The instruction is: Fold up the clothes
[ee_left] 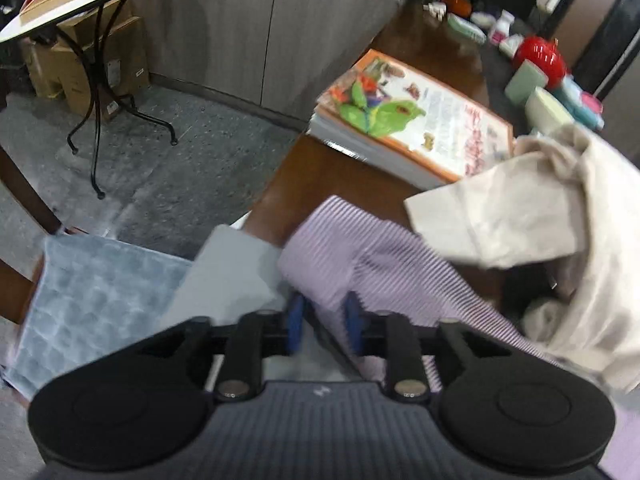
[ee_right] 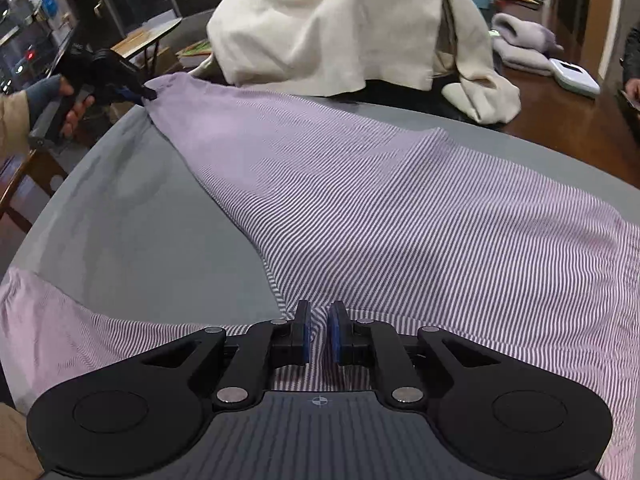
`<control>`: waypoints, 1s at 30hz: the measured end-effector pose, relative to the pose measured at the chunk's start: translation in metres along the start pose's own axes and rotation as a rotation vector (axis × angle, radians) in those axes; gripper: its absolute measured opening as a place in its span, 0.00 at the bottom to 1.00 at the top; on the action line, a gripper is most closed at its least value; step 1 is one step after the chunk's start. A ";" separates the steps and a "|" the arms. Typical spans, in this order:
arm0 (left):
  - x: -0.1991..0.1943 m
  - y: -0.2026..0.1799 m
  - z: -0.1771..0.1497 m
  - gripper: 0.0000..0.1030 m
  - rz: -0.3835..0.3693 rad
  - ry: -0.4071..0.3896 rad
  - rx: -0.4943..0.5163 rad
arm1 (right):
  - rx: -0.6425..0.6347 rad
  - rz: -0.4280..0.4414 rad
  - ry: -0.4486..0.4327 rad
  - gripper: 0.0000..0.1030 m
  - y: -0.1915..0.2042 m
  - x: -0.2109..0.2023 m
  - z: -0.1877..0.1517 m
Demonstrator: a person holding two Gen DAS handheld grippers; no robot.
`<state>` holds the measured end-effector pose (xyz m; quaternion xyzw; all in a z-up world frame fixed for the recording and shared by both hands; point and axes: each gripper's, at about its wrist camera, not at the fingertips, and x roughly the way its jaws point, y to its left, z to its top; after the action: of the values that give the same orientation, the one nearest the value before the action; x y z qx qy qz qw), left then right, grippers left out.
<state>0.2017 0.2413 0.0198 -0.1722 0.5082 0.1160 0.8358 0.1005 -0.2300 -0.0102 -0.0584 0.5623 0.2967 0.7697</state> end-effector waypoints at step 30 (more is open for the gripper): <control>-0.159 0.125 -0.265 0.54 -0.338 0.161 -0.182 | 1.002 -0.270 -0.337 0.19 -0.120 -0.175 -0.163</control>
<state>-0.1314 0.2446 0.0274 -0.3384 0.5247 0.0056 0.7811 -0.0052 -0.4658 0.0593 0.2920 0.4912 -0.1038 0.8141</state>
